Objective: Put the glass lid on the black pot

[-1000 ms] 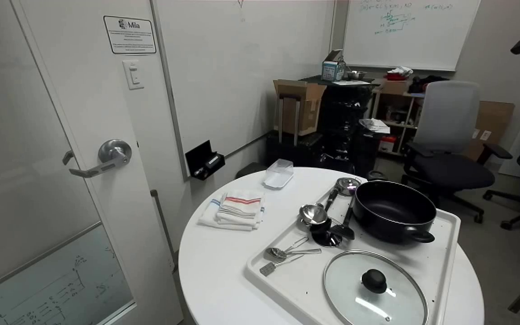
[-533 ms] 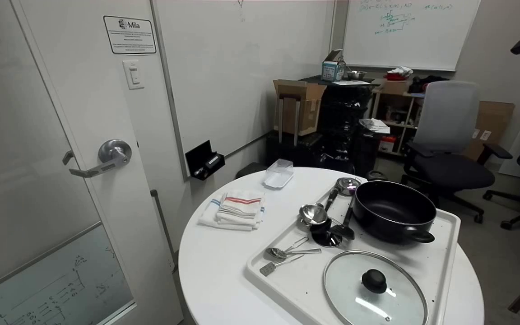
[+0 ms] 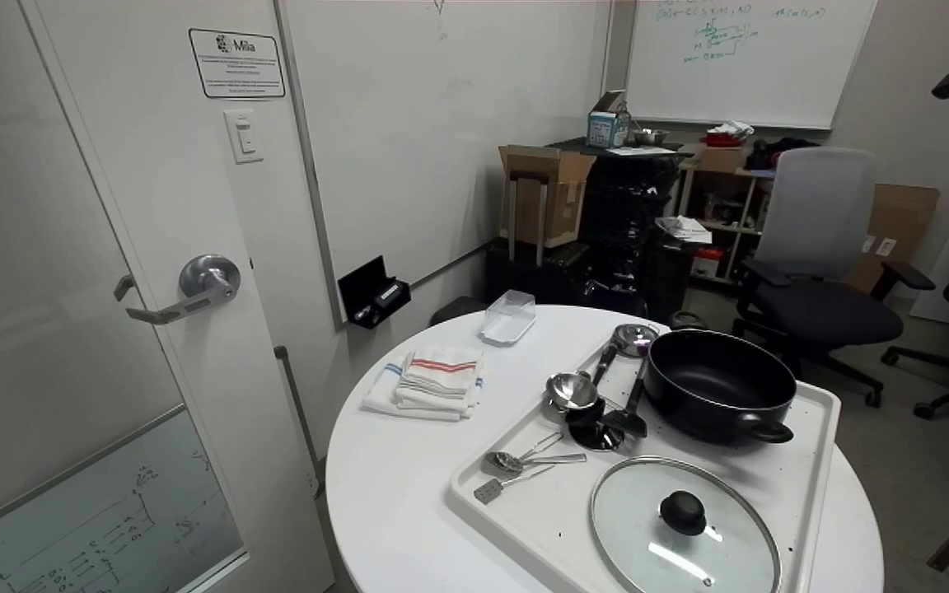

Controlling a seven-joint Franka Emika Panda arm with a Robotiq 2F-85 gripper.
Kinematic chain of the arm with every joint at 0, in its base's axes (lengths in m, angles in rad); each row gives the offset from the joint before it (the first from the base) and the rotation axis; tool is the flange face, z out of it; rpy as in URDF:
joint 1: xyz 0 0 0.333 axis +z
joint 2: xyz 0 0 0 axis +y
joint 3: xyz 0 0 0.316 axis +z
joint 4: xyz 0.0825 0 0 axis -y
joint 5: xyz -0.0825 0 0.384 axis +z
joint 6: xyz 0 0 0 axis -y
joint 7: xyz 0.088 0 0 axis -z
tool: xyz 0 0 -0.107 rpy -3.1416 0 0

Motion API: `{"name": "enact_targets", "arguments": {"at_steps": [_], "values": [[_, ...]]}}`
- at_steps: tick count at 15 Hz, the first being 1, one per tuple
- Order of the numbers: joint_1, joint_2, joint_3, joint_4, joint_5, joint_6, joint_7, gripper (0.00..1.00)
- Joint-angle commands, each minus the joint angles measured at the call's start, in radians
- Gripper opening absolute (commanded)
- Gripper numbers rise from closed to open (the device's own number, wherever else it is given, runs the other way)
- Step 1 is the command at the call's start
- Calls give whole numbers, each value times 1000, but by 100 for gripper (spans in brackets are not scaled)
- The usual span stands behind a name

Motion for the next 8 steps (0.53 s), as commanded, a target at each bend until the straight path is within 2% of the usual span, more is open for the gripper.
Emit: {"name": "enact_targets", "arguments": {"at_steps": [1,8], "values": [[-8,95,-6,8,-60,67,34,100],[-19,290,-34,2,-194,204,86,100]]}}
